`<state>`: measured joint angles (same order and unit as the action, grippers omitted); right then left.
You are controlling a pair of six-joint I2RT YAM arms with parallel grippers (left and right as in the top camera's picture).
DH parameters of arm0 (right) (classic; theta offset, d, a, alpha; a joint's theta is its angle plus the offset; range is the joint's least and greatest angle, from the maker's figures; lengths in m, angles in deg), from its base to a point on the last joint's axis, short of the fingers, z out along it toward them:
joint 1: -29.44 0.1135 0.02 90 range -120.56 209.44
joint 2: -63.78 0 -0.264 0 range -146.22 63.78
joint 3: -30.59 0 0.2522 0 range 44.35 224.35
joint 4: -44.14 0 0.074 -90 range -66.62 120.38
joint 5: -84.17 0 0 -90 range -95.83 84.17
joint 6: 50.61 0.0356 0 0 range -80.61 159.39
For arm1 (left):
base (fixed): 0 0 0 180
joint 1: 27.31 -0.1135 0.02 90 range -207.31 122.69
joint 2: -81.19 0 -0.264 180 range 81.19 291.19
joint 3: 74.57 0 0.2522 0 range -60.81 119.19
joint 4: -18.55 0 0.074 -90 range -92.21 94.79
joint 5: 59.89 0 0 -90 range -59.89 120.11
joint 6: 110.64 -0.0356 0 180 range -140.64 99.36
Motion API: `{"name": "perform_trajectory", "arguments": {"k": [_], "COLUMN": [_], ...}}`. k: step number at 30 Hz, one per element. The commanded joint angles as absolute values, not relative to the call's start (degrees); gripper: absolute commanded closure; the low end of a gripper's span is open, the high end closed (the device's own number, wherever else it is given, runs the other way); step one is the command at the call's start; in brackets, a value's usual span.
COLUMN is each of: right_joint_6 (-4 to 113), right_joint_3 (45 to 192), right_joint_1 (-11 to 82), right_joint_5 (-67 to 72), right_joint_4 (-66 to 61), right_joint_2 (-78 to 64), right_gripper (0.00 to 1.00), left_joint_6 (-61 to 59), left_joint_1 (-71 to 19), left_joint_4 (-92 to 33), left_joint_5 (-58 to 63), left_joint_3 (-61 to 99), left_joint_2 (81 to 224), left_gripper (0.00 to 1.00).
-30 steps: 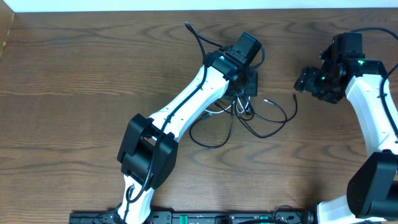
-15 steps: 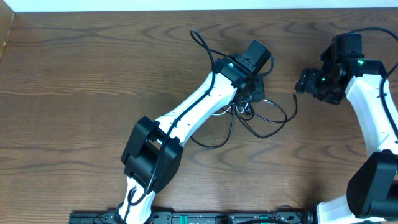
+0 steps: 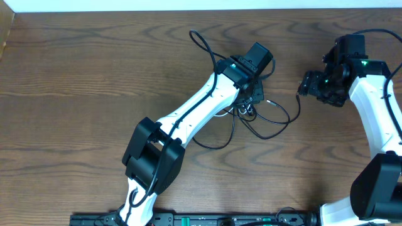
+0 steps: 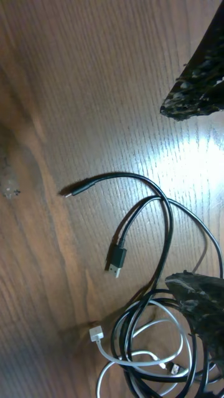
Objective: Untangle cables
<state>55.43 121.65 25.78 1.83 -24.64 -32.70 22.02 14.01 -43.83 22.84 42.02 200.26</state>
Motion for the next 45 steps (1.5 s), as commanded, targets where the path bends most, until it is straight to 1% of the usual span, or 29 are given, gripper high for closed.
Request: {"name": "perform_trajectory", "arguments": {"k": [1,11,20,21,22,23,25,32,33,35,36,39,42,45], "right_joint_6": [54.7,54.7,54.7,54.7,54.7,54.7,54.7,54.7,54.7,54.7,54.7,52.0,48.3,49.0], "right_joint_3": [122.3,122.3,122.3,122.3,122.3,122.3,122.3,122.3,122.3,122.3,122.3,122.3,122.3,122.4], "right_joint_1": [25.3,25.4,25.4,25.4,25.4,25.4,25.4,25.4,25.4,25.7,25.9,27.3,29.8,31.9], "right_joint_5": [1.1,1.1,0.5,0.5,0.5,0.5,0.5,1.5,2.2,6.2,8.9,20.0,31.0,34.8], "right_joint_4": [-24.7,-24.7,-24.7,-24.7,-24.7,-24.7,-24.7,-24.6,-24.7,-24.6,-24.2,-21.2,-15.6,-10.0], "right_joint_2": [-32.6,-32.6,-32.6,-32.6,-32.6,-32.6,-32.6,-32.6,-32.6,-32.6,-32.6,-32.5,-31.5,-29.3], "right_gripper": [0.25,0.24,0.24,0.24,0.24,0.24,0.24,0.23,0.27,0.33,0.35,0.36,0.36,0.33], "left_joint_6": [23.2,23.2,23.2,23.2,23.2,23.1,23.1,19.1,17.4,12.7,10.1,4.4,-0.5,-4.1], "left_joint_1": [13.9,13.9,14.0,14.0,14.0,14.0,13.7,10.5,9.9,8.4,7.7,5.8,3.9,2.0], "left_joint_4": [-43.8,-43.8,-43.8,-43.8,-43.8,-43.8,-43.8,-43.8,-43.7,-43.2,-42.7,-41.1,-39.6,-39.3], "left_joint_5": [24.8,24.8,24.6,24.6,24.6,24.7,24.7,24.5,23.7,21.2,19.7,15.2,9.3,4.0], "left_joint_3": [41.6,41.6,41.6,41.6,41.6,41.6,41.7,42.0,42.1,42.7,42.9,43.1,43.1,43.1], "left_joint_2": [201.1,201.5,204.8,204.9,204.9,204.8,204.7,200.5,199.2,195.8,194.1,188.3,182.8,178.7], "left_gripper": [0.69,0.69,0.69,0.72,0.78,0.85,0.92,0.92,0.93,0.93,0.92,0.93,0.93,0.93]}}
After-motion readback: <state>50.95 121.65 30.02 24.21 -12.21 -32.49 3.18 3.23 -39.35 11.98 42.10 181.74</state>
